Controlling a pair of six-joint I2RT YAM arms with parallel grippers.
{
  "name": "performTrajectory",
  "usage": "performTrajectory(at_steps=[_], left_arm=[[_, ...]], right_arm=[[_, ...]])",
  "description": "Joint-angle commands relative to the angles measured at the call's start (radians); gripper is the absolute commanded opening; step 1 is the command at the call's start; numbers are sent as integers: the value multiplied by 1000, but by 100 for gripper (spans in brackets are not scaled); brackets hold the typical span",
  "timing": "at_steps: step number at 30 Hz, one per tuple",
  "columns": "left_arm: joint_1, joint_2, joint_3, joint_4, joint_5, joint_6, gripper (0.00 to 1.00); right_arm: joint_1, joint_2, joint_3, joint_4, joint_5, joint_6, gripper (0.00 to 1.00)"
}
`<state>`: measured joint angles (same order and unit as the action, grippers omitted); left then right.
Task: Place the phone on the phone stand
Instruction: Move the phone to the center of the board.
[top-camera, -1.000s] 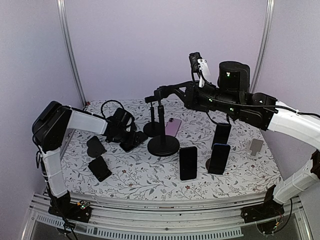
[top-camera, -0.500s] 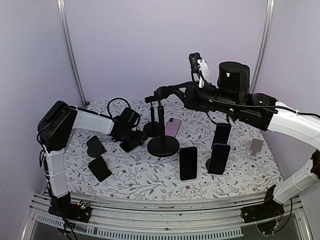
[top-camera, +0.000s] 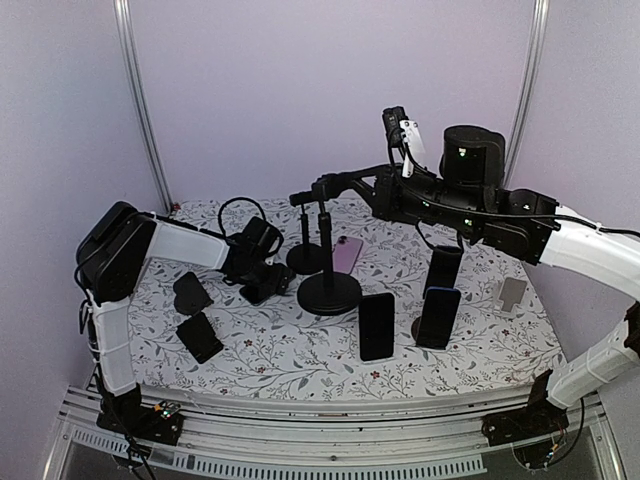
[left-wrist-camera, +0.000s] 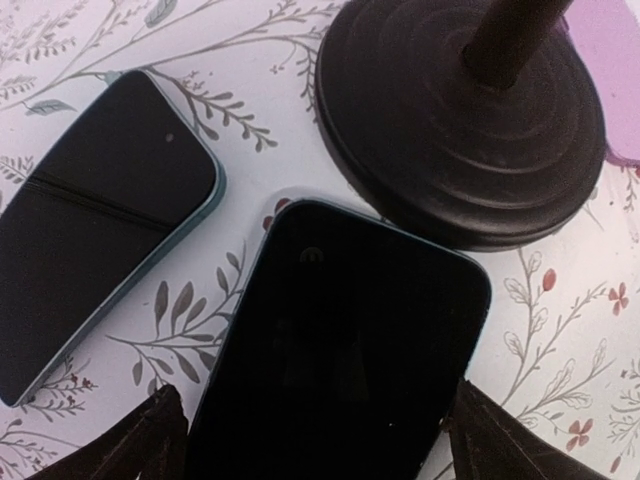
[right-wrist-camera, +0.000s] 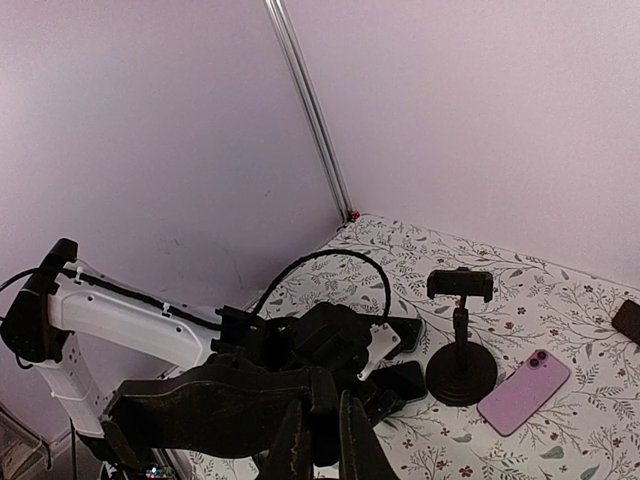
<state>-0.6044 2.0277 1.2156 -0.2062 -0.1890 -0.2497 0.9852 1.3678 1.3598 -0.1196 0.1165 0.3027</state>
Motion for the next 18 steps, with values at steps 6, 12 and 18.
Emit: performTrajectory(at_steps=[6, 12, 18], left_arm=[[-2, 83, -51, -214, -2, 3, 71], [51, 32, -131, -169, -22, -61, 59], [107, -19, -204, -120, -15, -90, 58]], right_arm=[[-1, -49, -2, 97, -24, 22, 1], [5, -41, -22, 111, -35, 34, 1], [29, 3, -20, 148, -29, 44, 1]])
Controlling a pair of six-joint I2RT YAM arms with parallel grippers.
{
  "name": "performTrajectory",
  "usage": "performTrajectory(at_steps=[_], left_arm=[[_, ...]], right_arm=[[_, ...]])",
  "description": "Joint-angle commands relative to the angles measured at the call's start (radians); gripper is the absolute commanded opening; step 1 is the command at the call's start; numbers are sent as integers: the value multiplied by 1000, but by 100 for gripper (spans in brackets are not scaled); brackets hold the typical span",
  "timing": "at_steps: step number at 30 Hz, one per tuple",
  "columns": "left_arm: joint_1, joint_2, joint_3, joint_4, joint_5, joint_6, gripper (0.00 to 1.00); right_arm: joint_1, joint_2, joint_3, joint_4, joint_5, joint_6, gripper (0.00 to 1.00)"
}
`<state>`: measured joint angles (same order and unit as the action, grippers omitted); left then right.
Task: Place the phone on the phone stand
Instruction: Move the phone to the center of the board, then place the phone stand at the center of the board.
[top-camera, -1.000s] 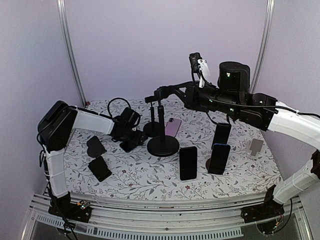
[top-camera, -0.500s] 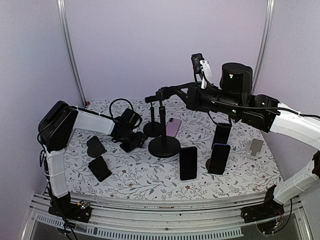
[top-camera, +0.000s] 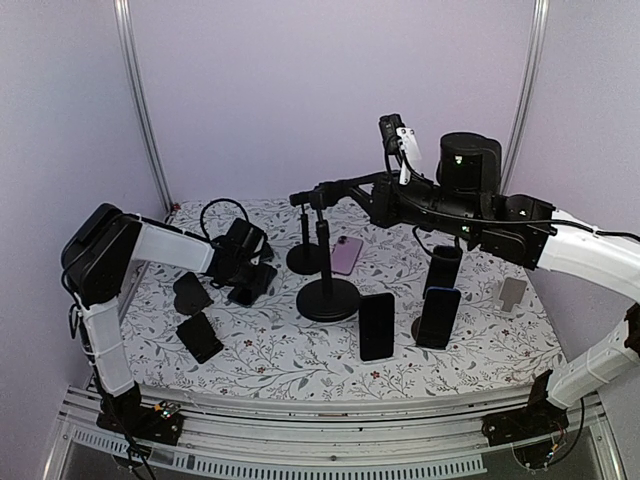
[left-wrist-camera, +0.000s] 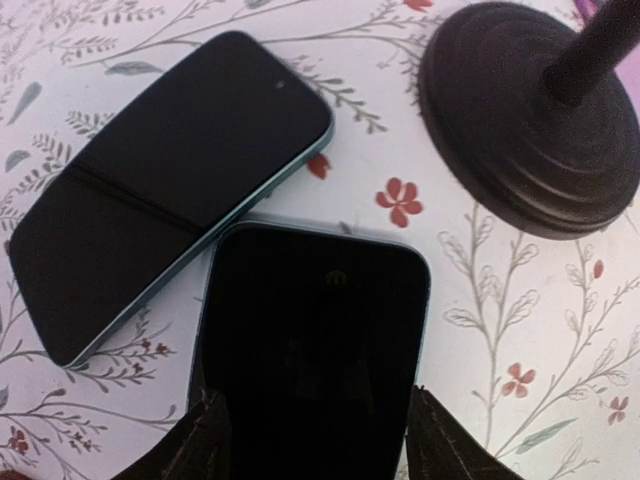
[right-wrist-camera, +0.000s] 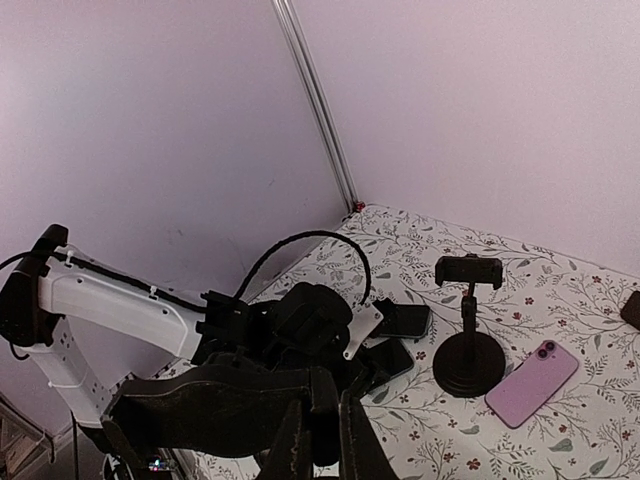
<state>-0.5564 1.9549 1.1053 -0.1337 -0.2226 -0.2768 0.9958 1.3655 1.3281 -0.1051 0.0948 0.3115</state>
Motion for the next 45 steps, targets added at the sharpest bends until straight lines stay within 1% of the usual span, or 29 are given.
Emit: performTrajectory(at_steps=[1, 4, 7, 8, 11, 18, 24, 29, 34, 40, 45], left_arm=[[62, 51, -96, -191, 20, -63, 58], [62, 41, -101, -181, 45, -65, 62], [61, 21, -115, -159, 91, -66, 73], [62, -18, -117, -155, 104, -66, 76], [59, -61, -118, -148, 119, -70, 84], [54, -162, -97, -138, 141, -60, 90], [53, -230, -72, -130, 175, -47, 91], [53, -280, -66, -116, 207, -50, 89], [51, -352, -77, -94, 261, -38, 84], [45, -471, -114, -79, 310, -60, 74], [-16, -616, -197, -16, 332, -90, 69]], right_arm=[[20, 13, 11, 142, -6, 34, 1], [28, 34, 8, 165, -4, 42, 1], [35, 56, 0, 192, 7, 46, 1], [36, 64, -2, 198, 10, 47, 1], [37, 88, -5, 215, 13, 52, 1], [43, 117, -12, 251, 20, 60, 1], [43, 129, -35, 272, 43, 58, 1], [43, 130, -68, 305, 59, 61, 1], [43, 129, -110, 360, 92, 70, 1], [43, 137, -179, 445, 137, 72, 1], [52, 169, -219, 524, 165, 74, 1]])
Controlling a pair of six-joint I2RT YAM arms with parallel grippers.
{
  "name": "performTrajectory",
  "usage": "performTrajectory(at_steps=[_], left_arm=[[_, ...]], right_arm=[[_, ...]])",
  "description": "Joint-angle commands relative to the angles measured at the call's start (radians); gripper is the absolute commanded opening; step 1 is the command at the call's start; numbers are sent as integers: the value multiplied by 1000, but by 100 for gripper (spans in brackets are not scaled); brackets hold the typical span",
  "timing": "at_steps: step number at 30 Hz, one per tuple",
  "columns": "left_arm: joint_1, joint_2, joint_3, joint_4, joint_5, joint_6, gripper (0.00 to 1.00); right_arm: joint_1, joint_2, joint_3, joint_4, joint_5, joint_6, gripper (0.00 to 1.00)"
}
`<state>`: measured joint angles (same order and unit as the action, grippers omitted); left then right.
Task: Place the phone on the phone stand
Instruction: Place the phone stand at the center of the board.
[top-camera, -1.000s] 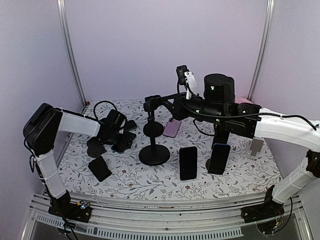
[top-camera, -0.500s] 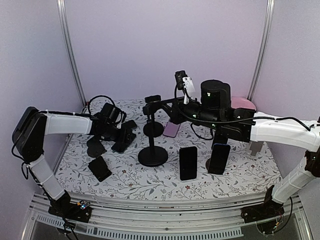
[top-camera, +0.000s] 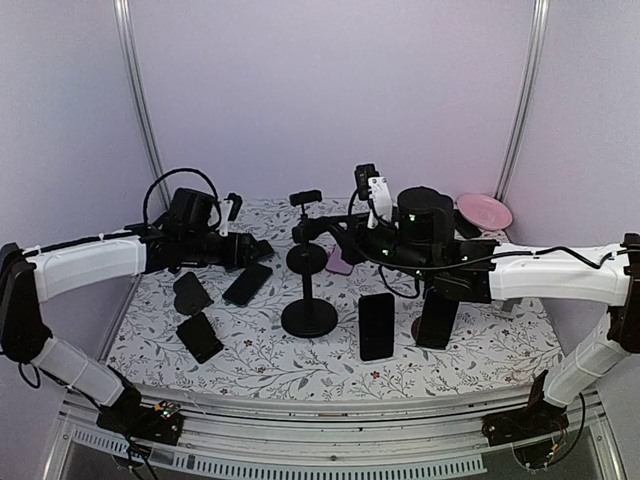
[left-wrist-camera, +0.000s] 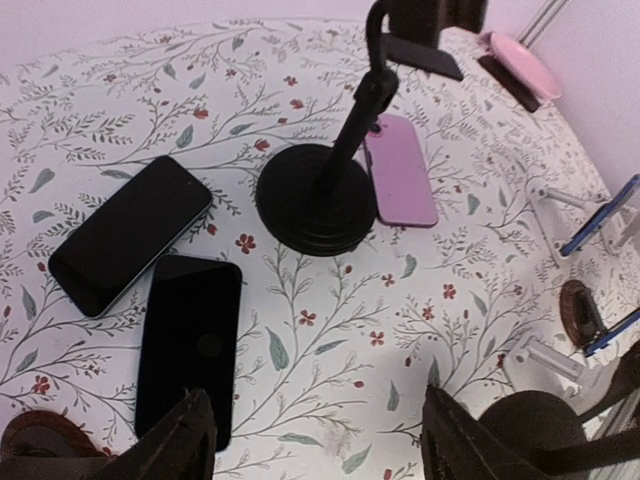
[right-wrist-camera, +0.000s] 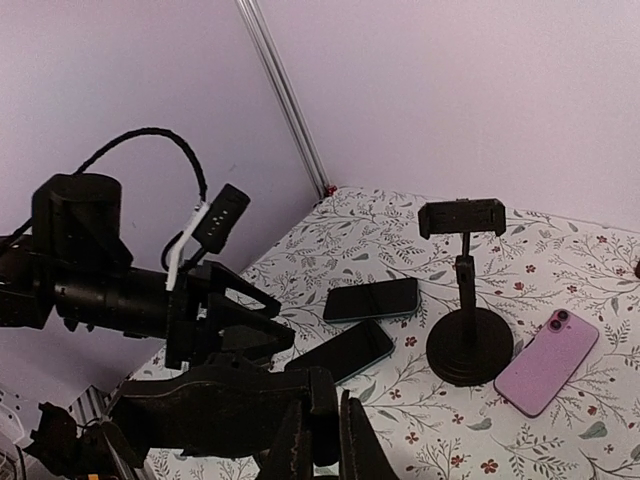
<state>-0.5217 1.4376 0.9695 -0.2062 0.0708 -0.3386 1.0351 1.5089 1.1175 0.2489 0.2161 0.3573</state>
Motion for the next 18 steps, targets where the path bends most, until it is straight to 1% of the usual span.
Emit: performTrajectory(at_steps=[1, 5, 9, 13, 18], left_arm=[[-64, -125, -85, 68, 38, -37, 67], [-104, -227, -161, 119, 38, -83, 60], [-167, -318, -230, 165, 12, -108, 55], [-262, -389, -286, 198, -62, -123, 55], [-356, -440, -333, 238, -119, -131, 57]], right_arm=[[17, 41, -7, 178, 55, 23, 1], [32, 80, 4, 198, 98, 14, 1], [49, 105, 1, 215, 152, 8, 1], [69, 133, 1, 222, 210, 3, 1], [83, 165, -1, 225, 229, 11, 1]])
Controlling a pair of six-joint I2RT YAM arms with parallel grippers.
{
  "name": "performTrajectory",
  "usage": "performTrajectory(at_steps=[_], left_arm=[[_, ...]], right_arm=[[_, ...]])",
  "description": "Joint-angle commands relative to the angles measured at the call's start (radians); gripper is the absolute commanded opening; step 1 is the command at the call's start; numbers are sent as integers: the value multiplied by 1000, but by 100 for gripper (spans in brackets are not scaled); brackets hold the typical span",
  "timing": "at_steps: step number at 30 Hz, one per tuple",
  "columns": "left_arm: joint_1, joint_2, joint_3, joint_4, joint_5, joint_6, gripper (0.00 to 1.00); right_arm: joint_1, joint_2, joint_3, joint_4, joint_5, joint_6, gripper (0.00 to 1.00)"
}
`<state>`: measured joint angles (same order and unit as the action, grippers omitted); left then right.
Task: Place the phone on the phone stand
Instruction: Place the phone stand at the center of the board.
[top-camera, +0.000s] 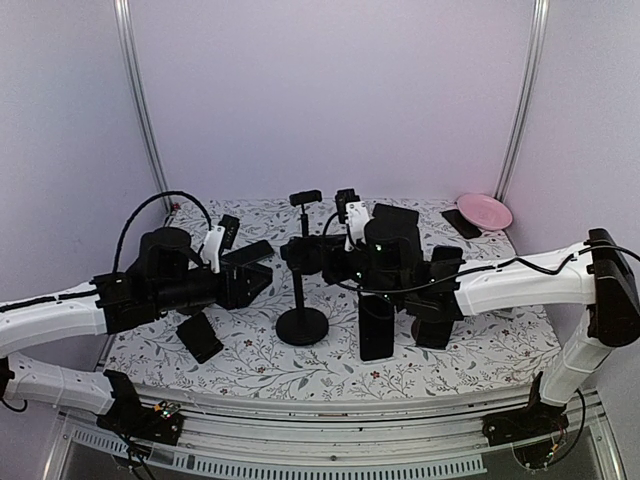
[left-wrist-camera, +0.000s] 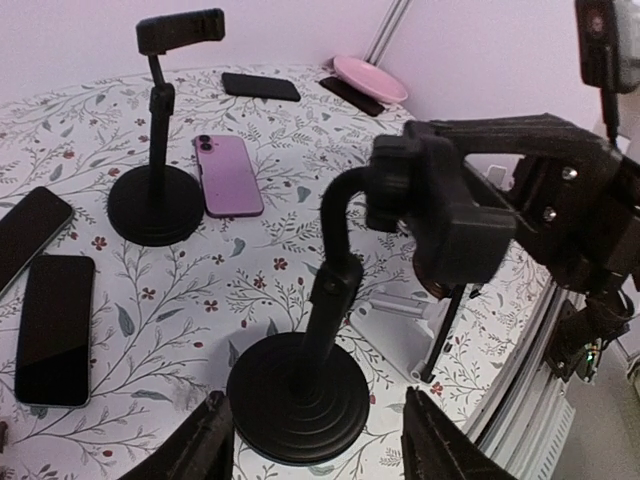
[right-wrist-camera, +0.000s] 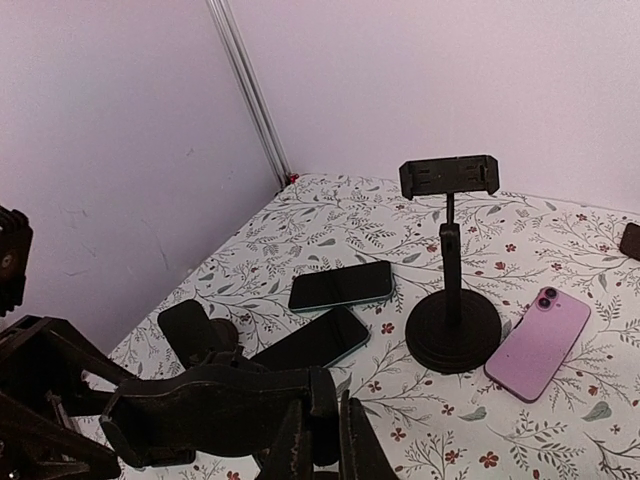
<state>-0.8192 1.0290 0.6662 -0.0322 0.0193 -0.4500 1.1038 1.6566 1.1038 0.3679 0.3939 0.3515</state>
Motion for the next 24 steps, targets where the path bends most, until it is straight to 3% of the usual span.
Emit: performTrajectory(at_steps=[1, 9, 24], left_arm=[[-74, -38, -35, 69, -77, -21, 57], [-152, -50, -44, 88, -124, -23, 58], [-272, 92, 93, -12, -387, -84, 51]], right_arm=[[17, 22, 13, 106, 50, 16, 1], [30, 43, -5, 103, 54, 27, 2], [81, 41, -13, 70, 153, 23, 2]])
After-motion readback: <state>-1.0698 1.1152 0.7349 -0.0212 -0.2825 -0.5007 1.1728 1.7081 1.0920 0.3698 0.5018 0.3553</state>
